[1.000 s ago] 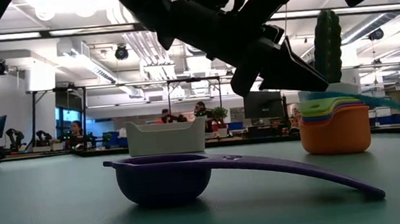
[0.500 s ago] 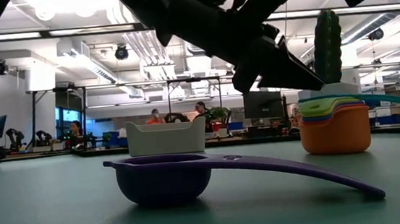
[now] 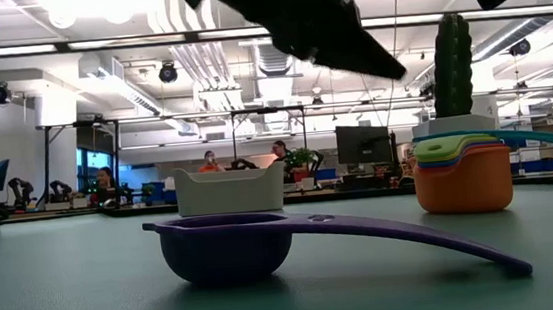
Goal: Nest measuring cups in basket
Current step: Stack the light blue measuring cup on top of the green measuring cup
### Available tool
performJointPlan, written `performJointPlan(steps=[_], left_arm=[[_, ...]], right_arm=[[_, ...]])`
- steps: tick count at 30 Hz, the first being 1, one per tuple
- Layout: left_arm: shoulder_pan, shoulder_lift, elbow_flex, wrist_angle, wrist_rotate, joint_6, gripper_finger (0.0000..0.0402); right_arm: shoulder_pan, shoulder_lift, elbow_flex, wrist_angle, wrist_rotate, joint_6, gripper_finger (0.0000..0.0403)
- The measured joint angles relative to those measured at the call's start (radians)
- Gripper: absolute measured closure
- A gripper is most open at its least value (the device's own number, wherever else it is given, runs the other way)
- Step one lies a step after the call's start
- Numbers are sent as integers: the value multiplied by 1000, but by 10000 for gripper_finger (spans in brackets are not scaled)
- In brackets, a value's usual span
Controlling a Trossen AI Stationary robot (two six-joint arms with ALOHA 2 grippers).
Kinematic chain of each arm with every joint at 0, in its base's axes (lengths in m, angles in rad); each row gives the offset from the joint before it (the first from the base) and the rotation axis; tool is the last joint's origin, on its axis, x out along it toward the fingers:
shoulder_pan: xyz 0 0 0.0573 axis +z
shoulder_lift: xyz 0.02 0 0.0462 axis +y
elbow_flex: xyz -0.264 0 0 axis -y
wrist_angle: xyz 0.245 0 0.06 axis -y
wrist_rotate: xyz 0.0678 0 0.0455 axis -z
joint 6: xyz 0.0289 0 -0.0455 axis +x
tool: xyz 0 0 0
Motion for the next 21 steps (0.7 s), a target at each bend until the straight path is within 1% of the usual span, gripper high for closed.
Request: performJointPlan(steps=[3,6,11,14,15,18,21], left_arm=[[-29,-34,-23,-31,-4,-30,325],[-56,-50,-53,-36,-30,-35,325],[-75,-80,-128,-12,-105,-54,325],[-76,-109,-188,18,-113,-98,325],[-76,-120,-209,30,-113,-112,325],[-76,-160,-278,65,-114,-161,326],[-77,-204,-345,84,-118,-232,326]], right_arm=[[0,0,0,0,23,-1,394],[0,0,0,0,34,0,394],[0,0,0,0,34,8,394],[0,1,0,0,37,19,394],[0,2,0,1,40,30,394],[0,13,0,-5,93,86,394],[0,39,0,-62,129,210,394]])
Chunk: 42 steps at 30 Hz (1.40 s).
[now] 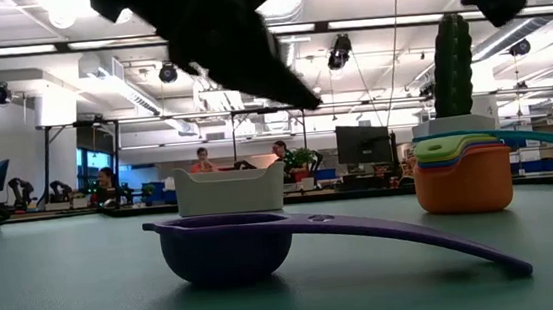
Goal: Nest measuring cups in basket
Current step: Stack the light blue measuring cup on top of the green measuring cup
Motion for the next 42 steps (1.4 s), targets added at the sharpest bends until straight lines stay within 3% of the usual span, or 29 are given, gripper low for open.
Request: performJointPlan(steps=[8,13,23,33,38,42], left_arm=[[0,-56,-131,20,-20,-152,326],[0,-30,-132,40,-21,-145,326],[-1,-27,-131,60,-22,-151,326],[-1,-27,-131,61,-22,-173,326],[-1,-27,-131,70,-22,-178,326],[-1,-27,-131,96,-22,-178,326]], right_arm=[[0,141,0,-356,-1,460,394],[0,227,0,-437,-30,581,394],[0,378,0,-349,-52,601,394],[1,535,0,-160,-190,518,394],[1,561,0,-64,-280,489,394],[1,564,0,22,-289,450,394]])
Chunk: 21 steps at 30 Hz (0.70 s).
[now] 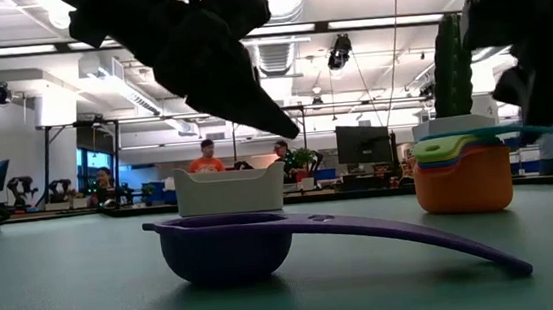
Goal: Nest measuring cups in basket
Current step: Stack the light blue measuring cup on top of the green measuring cup
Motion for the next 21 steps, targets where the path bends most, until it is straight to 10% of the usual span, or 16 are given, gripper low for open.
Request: performJointPlan(steps=[21], left_arm=[[-125,4,-54,112,3,-9,326]], right_arm=[[87,6,3,120,36,-136,394]])
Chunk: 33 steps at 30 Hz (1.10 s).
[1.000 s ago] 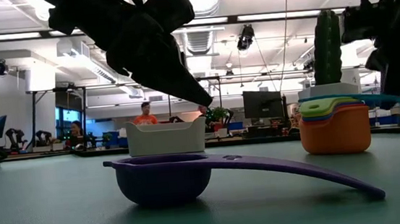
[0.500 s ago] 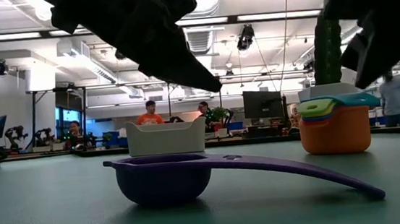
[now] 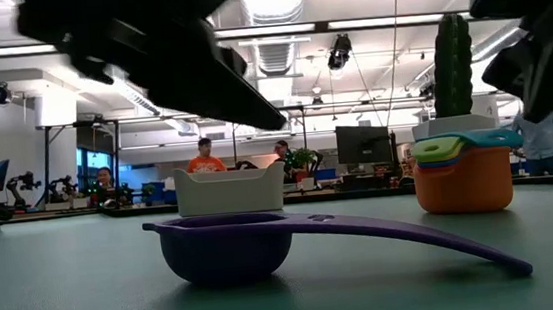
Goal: Nest measuring cups in basket
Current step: Stack the light blue measuring cup on top of the green measuring cup
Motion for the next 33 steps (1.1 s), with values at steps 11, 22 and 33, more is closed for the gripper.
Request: performJointPlan(steps=[11,22,33], left_arm=[[-86,-54,-215,280,-77,-30,326],[-83,-192,-392,453,-118,-69,326],[-82,-200,-408,497,-207,-61,326]], right_arm=[[110,167,-2,31,184,42,394],[107,230,-2,105,259,-20,394],[107,230,-2,162,277,-64,394]])
